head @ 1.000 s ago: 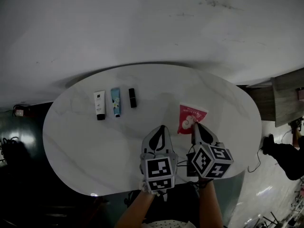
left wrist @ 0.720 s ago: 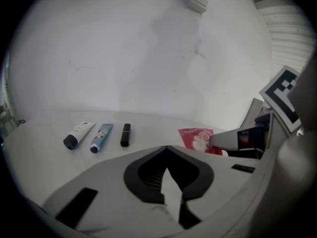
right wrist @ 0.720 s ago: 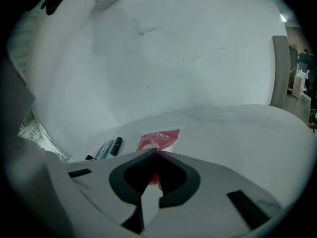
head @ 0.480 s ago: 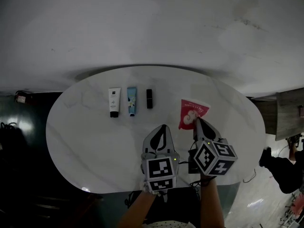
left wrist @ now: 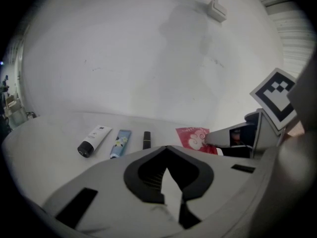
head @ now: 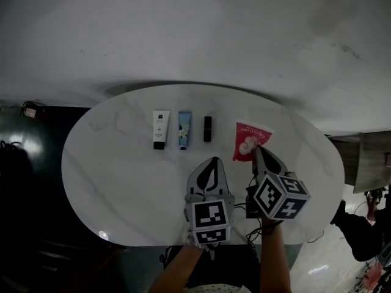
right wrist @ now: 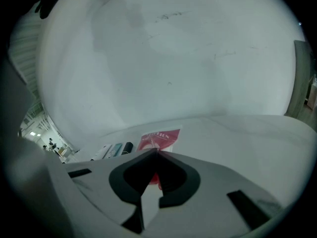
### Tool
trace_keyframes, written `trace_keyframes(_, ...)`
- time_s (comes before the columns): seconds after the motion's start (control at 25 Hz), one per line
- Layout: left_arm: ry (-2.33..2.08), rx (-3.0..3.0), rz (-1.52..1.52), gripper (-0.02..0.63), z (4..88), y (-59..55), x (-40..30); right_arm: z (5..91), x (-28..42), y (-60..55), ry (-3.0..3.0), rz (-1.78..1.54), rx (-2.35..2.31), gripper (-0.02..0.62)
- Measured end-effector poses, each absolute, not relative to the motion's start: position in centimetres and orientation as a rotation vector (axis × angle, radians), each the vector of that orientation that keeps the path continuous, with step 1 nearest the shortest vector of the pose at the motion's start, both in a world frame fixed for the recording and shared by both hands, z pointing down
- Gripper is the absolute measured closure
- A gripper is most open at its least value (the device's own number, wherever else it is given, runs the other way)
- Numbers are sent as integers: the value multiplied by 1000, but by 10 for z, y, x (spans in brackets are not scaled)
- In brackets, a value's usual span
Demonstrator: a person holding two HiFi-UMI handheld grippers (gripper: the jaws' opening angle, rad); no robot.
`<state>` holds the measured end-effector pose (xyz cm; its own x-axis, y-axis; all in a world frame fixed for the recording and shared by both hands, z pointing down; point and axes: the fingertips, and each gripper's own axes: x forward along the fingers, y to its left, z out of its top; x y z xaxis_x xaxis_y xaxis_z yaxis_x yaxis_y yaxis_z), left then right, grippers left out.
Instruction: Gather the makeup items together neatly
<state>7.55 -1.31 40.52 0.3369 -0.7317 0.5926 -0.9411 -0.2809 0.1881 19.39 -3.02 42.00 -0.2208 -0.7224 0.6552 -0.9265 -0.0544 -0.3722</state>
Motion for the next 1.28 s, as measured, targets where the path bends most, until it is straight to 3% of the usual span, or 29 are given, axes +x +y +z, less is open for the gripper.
trace_keyframes(1.28,-1480,2031,550,578,423,-33,59,464,170,-64,-1912,1208,1685,575)
